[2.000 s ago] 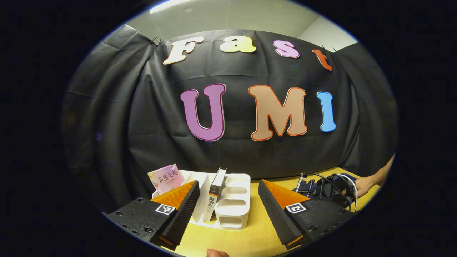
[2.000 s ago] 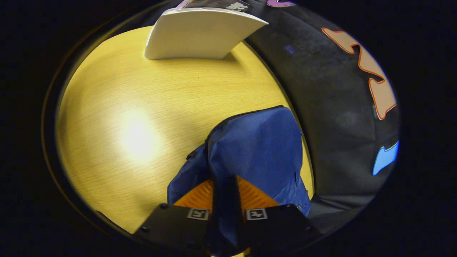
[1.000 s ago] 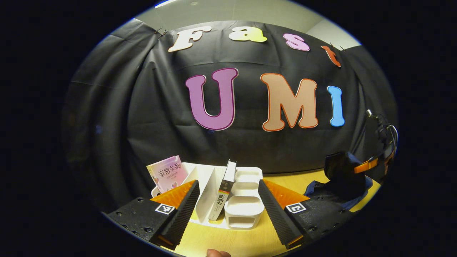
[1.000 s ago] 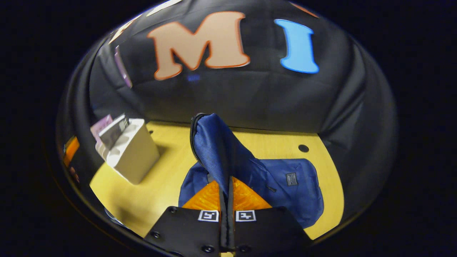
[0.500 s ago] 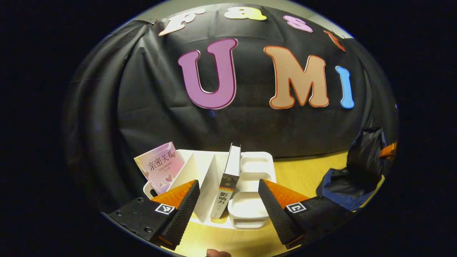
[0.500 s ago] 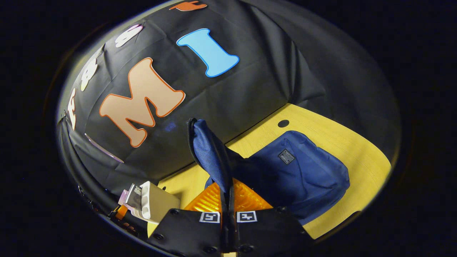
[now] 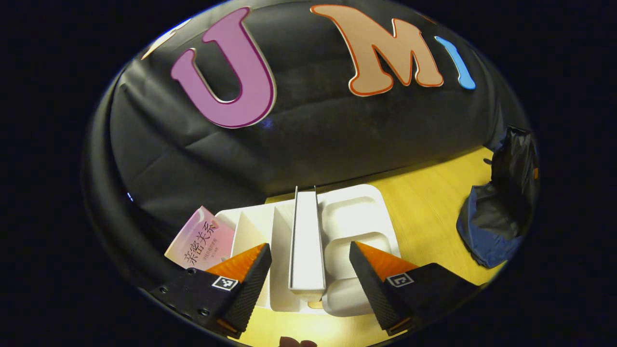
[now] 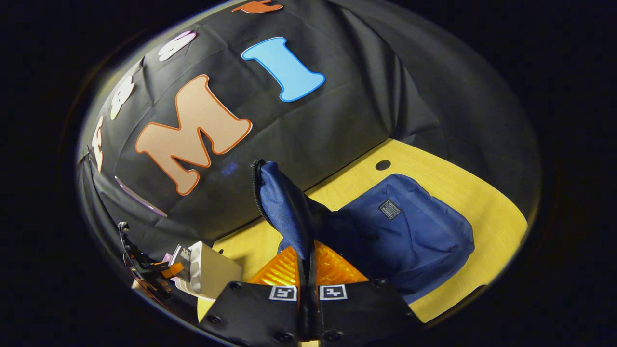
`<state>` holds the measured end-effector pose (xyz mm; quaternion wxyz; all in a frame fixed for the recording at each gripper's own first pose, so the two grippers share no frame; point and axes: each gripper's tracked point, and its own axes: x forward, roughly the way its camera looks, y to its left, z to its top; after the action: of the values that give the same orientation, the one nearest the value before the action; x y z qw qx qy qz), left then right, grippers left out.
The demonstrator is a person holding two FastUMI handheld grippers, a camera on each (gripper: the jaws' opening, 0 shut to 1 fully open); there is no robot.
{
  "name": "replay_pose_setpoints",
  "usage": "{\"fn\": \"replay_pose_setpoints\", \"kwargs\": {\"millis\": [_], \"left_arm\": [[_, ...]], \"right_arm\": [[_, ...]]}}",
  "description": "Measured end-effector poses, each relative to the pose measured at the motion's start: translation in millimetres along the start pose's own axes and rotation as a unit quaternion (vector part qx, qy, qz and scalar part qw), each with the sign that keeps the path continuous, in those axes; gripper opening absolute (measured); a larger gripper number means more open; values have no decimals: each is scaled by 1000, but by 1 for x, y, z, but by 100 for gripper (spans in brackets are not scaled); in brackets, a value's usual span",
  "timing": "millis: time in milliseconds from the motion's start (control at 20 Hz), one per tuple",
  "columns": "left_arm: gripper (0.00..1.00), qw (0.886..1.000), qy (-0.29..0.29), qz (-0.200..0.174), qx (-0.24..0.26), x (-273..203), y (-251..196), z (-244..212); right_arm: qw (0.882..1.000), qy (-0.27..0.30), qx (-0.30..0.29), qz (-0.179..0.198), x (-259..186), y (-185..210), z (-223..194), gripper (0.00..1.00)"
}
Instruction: Open the schoolbag, grab two books from the bookshelf and put them into the schoolbag.
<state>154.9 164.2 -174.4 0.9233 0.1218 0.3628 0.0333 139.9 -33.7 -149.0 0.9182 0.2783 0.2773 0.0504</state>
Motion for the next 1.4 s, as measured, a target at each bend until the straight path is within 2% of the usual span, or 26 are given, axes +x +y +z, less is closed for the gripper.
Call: {"fn": "replay_pose_setpoints", "kwargs": {"millis": [200, 300, 350, 400, 550, 650, 800, 850, 950, 1000, 1100, 1300, 1350, 1400], "left_arm": [[95, 990, 123, -72, -23, 12, -11, -24], [94, 989, 132, -67, -15, 17, -3, -19], [88, 989, 136, -62, -9, 20, 2, -16], [80, 988, 144, -61, -11, 22, 4, -19], [36, 983, 172, -55, -21, 22, 11, -19], [33, 983, 173, -67, -9, 24, 17, -20], [29, 981, 176, -70, -35, 20, 28, -25], [31, 980, 182, -74, -45, 14, 32, -27], [23, 979, 178, -82, -58, 6, 42, -23], [29, 980, 170, -85, -66, 3, 48, -21], [21, 979, 158, -90, -94, -8, 58, -14], [23, 973, 130, -114, -150, -35, 78, 2], [27, 972, 116, -119, -165, -43, 84, 10], [23, 969, 102, -124, -186, -54, 90, 18]], "right_arm": [[1000, 0, -7, 4, 0, 1, -2, 3], [1000, 0, -6, 5, 0, 1, -2, 3], [1000, 1, -4, 6, 1, 1, -2, 3], [1000, 1, -2, 7, 0, 1, -3, 3], [1000, 3, -2, 10, 1, 1, -2, 3], [1000, 4, -3, 11, 1, 0, -3, 3], [1000, 3, -2, 12, 0, 0, -2, 3], [1000, 3, -2, 12, 0, 0, 0, 3], [1000, 3, -1, 13, 0, -1, 1, 3], [1000, 3, -1, 13, 0, -1, 1, 3], [1000, 5, 2, 13, -1, -1, 1, 3], [1000, 7, 0, 15, 0, 1, 2, 3], [1000, 7, -1, 16, 0, 1, 3, 3], [1000, 7, 0, 16, -1, 1, 3, 3]]}}
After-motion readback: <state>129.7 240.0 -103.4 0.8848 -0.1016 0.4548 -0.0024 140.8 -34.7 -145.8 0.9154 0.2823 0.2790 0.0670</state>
